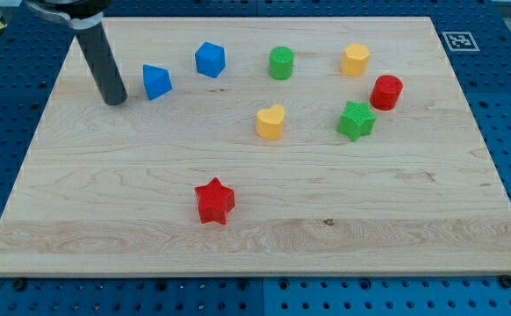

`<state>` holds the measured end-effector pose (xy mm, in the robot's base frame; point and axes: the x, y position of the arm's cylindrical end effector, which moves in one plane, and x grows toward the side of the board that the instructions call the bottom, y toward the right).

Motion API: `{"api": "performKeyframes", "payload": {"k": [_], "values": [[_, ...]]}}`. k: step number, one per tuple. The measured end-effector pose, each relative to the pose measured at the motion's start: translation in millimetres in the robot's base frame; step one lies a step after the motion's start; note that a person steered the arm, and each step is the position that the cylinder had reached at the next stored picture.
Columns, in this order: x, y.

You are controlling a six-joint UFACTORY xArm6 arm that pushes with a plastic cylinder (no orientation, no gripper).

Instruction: Move the blue triangle to the bottom left of the blue cube

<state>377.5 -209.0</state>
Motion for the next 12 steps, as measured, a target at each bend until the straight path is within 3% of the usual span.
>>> {"api": "performKeyframes", "payload": {"k": [5, 9, 10, 12], "values": [[2, 25], [44, 63], [44, 60], [83, 38]]}}
